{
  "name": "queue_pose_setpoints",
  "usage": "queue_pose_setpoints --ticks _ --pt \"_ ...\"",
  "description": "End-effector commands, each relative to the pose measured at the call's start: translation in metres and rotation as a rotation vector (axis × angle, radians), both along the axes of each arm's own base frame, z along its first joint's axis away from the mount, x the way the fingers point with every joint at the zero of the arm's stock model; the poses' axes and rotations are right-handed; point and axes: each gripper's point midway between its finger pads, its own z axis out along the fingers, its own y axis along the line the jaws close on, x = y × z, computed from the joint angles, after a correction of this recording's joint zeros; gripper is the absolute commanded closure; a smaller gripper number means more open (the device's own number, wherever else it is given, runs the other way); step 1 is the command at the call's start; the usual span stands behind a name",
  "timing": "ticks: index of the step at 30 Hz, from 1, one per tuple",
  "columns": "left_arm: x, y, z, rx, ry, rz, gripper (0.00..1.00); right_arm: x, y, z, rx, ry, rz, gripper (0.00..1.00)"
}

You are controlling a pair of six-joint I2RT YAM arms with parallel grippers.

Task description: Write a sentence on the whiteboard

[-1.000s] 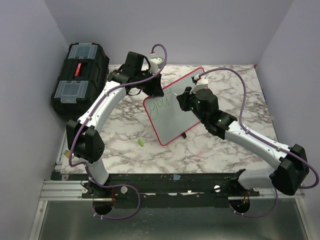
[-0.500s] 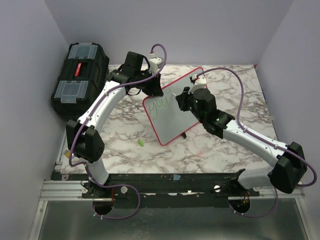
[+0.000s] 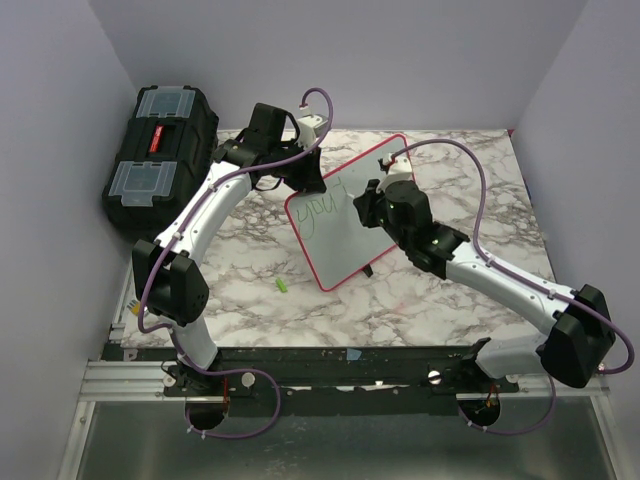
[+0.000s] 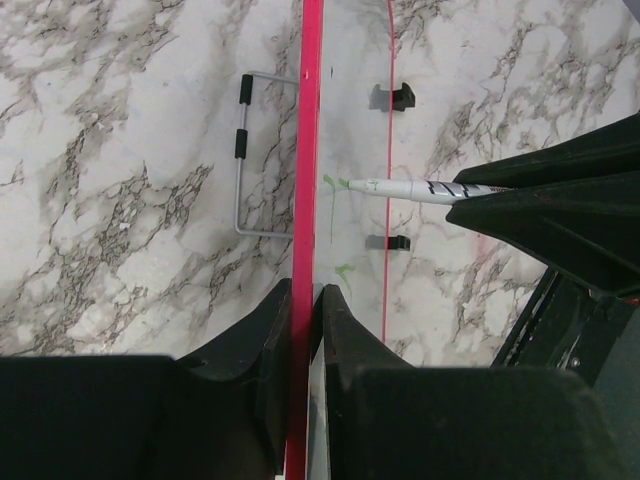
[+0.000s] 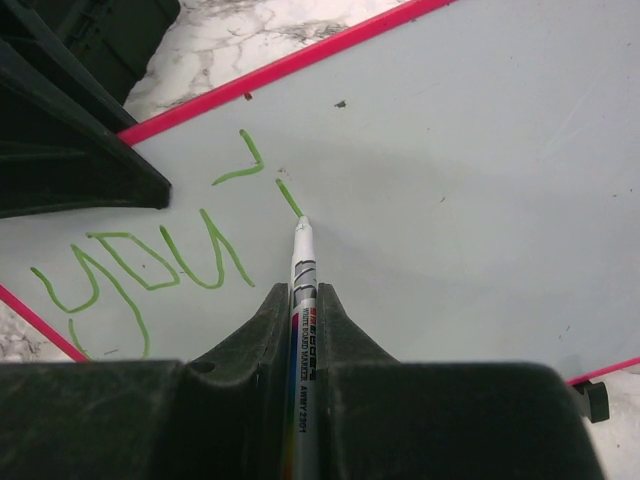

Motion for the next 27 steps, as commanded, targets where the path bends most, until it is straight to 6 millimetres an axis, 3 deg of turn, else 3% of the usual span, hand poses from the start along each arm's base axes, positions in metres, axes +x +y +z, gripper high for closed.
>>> queue_pose_setpoints --ticks 1,13,27 --pt "0.004 0.0 0.024 -0.01 -0.107 -0.013 1.0 -0.009 -0.01 -0.034 -0.075 0.076 -0.009 0.99" --pt "0.004 -0.001 0.024 -0.013 -0.104 -0.015 1.0 -0.015 -0.008 -0.044 -0.069 0.111 0.013 0.99" --pt "0.003 -0.001 0.023 -0.011 -0.102 -0.016 1.0 -0.005 0.001 -0.023 -0.029 0.08 0.004 0.99"
